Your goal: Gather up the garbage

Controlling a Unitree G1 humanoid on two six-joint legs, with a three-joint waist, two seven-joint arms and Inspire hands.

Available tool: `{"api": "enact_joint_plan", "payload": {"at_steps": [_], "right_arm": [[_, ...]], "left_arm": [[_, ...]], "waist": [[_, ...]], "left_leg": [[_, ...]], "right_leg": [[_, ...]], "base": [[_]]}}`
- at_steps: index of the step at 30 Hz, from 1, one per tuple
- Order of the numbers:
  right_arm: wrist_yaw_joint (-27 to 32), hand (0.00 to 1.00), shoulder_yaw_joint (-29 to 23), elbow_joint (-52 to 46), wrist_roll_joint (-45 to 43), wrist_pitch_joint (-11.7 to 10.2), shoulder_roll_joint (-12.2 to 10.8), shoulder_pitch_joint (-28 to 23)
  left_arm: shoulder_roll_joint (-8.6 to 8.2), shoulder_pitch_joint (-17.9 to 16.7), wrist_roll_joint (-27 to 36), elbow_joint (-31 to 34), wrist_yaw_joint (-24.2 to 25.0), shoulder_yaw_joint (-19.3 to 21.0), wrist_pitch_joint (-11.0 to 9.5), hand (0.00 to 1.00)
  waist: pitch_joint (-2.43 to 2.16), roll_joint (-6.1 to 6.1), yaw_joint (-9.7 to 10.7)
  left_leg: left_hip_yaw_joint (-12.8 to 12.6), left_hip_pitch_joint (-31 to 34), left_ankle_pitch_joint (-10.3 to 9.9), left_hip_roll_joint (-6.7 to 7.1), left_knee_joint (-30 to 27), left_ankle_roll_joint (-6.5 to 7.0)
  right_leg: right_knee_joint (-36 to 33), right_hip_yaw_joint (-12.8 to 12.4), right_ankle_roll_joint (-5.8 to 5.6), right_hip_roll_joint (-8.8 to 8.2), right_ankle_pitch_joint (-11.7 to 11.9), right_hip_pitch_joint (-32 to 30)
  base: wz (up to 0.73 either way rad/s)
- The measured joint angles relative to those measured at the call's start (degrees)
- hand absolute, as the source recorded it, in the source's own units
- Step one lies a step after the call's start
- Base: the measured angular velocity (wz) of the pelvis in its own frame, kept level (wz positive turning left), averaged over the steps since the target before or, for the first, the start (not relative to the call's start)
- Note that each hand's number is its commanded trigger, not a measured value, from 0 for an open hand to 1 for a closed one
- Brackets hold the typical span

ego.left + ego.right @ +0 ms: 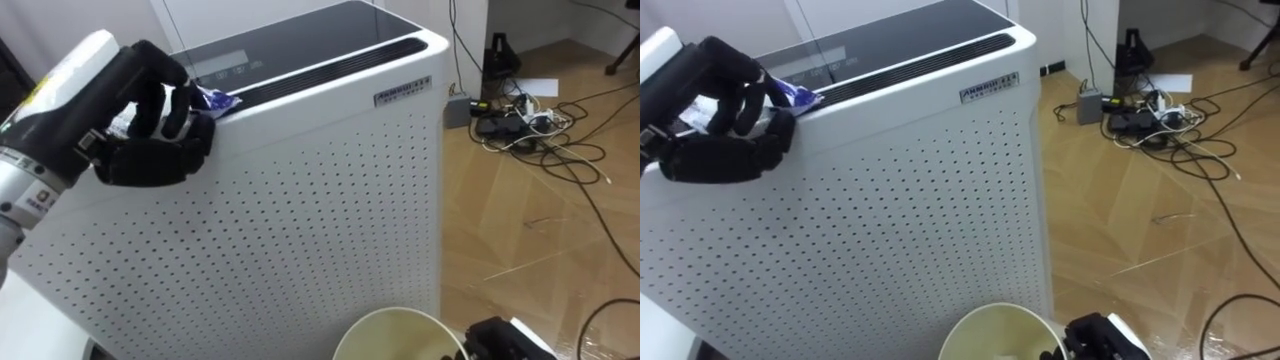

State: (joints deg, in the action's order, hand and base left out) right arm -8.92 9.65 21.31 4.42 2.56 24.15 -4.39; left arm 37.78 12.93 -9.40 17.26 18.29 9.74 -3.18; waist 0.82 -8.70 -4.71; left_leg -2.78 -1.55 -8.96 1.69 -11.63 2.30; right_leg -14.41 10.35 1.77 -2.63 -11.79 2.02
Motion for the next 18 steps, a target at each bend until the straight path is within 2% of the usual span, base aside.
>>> {"api": "enact_joint_plan", "payload": {"at_steps": [3, 10, 14, 18], "right_arm": [[0.12, 1.0, 0.49, -0.14, -0.01, 0.01, -0.25, 0.0], [0.07, 1.0, 0.51, -0.14, -0.05, 0.01, -0.39, 0.01], [-0.03, 1.0, 0.47, -0.14, -0.06, 0.01, -0.37, 0.08], [-0.05, 1.0, 0.52, -0.14, -0.05, 0.01, -0.33, 0.17]], "left_arm": [[-0.86, -0.02, 1.97, 1.94, 0.08, -0.4, 1.24, 1.0], [-1.62, -0.41, 5.33, 6.54, 0.63, -3.48, 1.1, 1.0], [-3.4, -0.4, 7.79, 6.97, 2.16, -3.74, 0.15, 1.0], [-3.42, -0.4, 11.24, 6.89, 3.62, -4.64, -0.83, 1.0]], "waist": [[-0.02, 0.0, -0.04], [-0.09, 0.07, 0.14], [-0.11, 0.08, 0.41], [0.02, 0.29, 0.87]], "left_leg": [[-0.1, 0.2, 0.0, 0.0, 0.03, 0.0], [-0.19, 0.21, 0.0, 0.08, 0.38, 0.0], [-0.23, -0.08, 0.0, 0.08, 0.56, 0.0], [-0.33, -0.23, 0.0, 0.07, 0.63, 0.0]], "right_leg": [[0.07, -0.03, 0.0, -0.01, 0.0, -0.08], [0.58, -0.08, -0.1, -0.04, 0.06, 0.08], [0.71, -0.08, -0.1, -0.03, 0.06, 0.46], [0.89, 0.11, -0.1, -0.03, 0.06, 0.79]], "base": [[0.0], [0.0], [0.0], [0.02]]}}
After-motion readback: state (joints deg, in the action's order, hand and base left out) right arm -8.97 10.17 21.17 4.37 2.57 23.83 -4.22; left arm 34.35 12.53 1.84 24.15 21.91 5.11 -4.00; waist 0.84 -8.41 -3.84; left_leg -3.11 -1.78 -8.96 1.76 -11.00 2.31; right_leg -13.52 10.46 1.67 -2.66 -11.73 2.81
